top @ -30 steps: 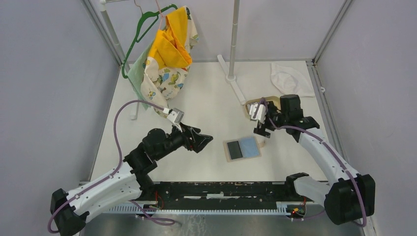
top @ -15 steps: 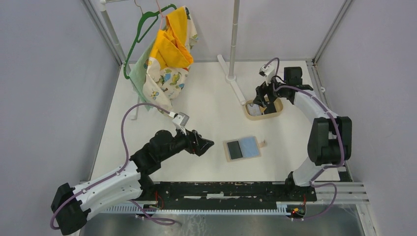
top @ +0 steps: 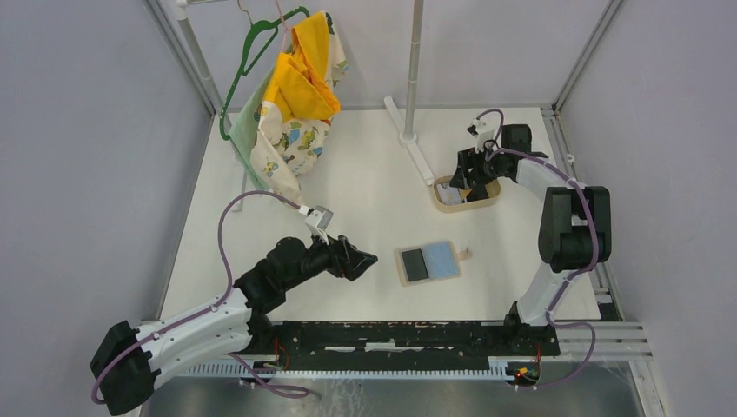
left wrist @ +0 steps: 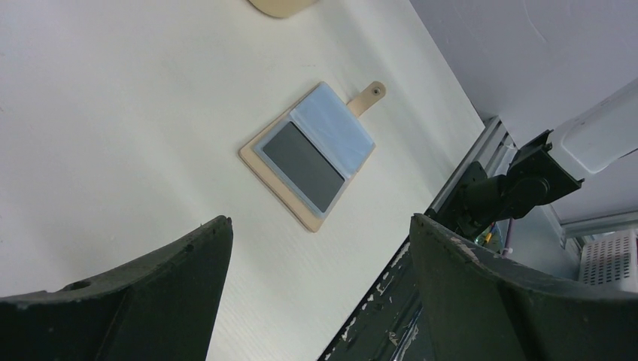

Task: Put the credit cards into the card holder
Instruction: Pick up the credit card from the storage box.

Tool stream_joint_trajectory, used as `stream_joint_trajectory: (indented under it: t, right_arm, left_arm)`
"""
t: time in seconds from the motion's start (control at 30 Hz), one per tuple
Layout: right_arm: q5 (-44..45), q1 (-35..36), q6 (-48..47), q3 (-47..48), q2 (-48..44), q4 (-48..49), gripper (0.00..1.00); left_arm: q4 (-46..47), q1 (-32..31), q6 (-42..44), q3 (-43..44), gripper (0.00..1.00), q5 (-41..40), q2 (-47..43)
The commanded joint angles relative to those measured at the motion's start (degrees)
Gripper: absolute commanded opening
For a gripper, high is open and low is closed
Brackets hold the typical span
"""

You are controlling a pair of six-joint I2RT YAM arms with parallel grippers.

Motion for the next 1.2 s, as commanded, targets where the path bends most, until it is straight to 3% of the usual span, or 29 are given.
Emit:
stream_joint_trajectory:
  t: [0.0, 1.17]
  right_arm:
    - [0.5, -2.4, 2.1, 0.9, 0.6, 0.4, 0.76]
    - [-4.4, -6.7, -8.0, 2.0, 2.8, -5.1, 0.8]
  left_arm:
    - [4.0, 0.2, -2.1, 0.2, 0.92, 1.0, -0.4]
    - [3.8, 0.2, -3.9, -2.2, 0.92, 0.2, -3.4]
